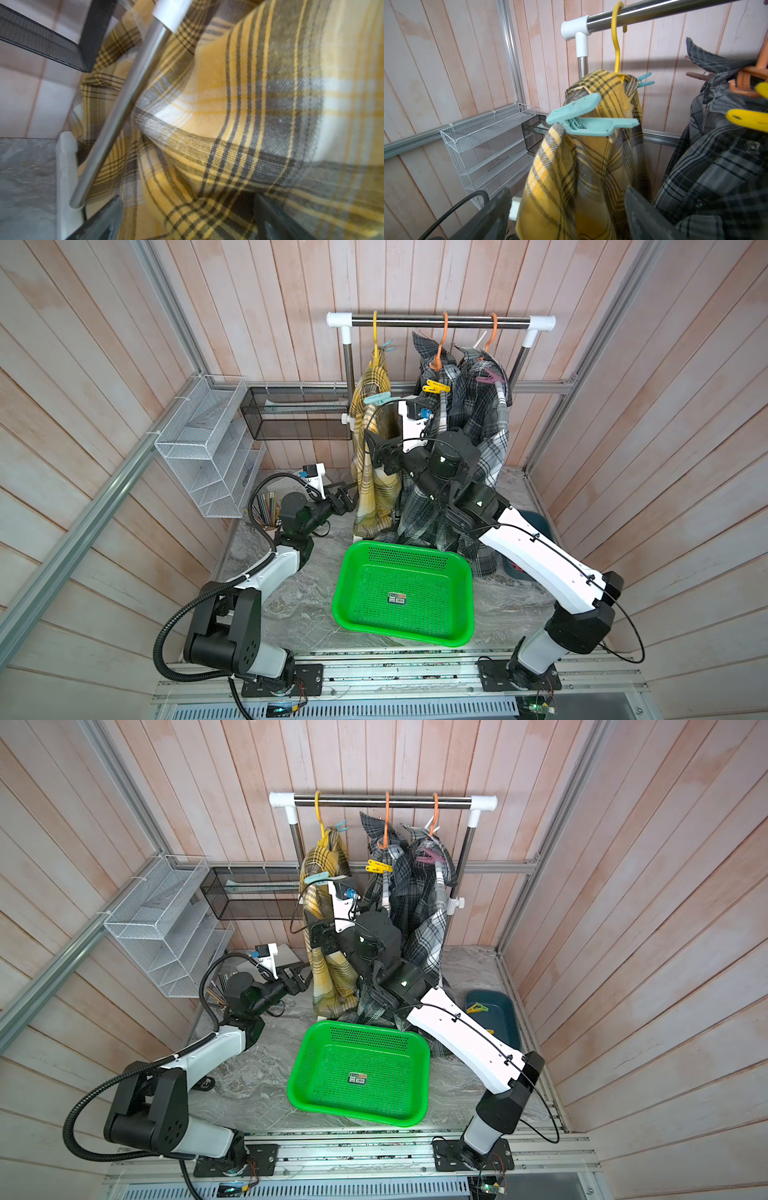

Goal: Remove the clothespins securing long-sleeve shirts to the hanger
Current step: Pick up the hanger from the clothesline.

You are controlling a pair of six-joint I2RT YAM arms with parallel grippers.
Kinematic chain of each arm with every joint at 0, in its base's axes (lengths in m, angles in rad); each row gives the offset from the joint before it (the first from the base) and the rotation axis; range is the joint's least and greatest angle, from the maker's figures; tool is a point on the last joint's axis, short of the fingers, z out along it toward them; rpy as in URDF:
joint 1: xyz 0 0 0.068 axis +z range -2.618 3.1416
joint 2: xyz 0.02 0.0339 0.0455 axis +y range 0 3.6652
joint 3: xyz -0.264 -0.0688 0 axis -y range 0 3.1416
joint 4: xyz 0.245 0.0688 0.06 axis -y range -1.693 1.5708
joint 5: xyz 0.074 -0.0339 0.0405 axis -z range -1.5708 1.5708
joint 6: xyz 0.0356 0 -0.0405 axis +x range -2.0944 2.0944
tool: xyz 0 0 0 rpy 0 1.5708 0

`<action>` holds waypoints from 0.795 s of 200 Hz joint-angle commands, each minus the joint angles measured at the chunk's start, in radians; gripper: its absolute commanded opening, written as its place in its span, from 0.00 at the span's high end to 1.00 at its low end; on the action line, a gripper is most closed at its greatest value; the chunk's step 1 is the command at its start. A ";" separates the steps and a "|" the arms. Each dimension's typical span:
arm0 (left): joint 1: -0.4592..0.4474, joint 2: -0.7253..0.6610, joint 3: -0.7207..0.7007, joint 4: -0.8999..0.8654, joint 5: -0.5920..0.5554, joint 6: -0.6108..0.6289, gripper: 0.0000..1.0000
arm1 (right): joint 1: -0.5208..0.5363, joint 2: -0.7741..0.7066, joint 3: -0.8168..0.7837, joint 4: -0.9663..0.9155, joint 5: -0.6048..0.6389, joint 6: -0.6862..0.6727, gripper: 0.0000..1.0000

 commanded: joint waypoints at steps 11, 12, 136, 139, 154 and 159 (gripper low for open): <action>-0.039 0.047 0.041 0.026 -0.016 0.013 0.01 | -0.010 0.054 0.084 -0.082 -0.024 0.009 0.19; -0.040 0.048 0.041 0.026 -0.015 0.012 0.01 | -0.011 0.056 0.089 -0.085 -0.022 0.009 0.20; -0.078 0.042 0.039 -0.038 -0.044 0.067 0.01 | -0.093 0.086 0.125 -0.078 0.029 -0.047 0.61; -0.078 0.039 0.036 -0.042 -0.048 0.072 0.01 | -0.095 0.087 0.127 -0.079 0.026 -0.049 0.62; -0.075 0.017 0.025 -0.070 -0.063 0.095 0.01 | -0.105 0.089 0.132 -0.076 0.016 -0.056 0.67; -0.074 0.010 0.022 -0.081 -0.067 0.101 0.01 | -0.108 0.089 0.132 -0.075 0.011 -0.058 0.69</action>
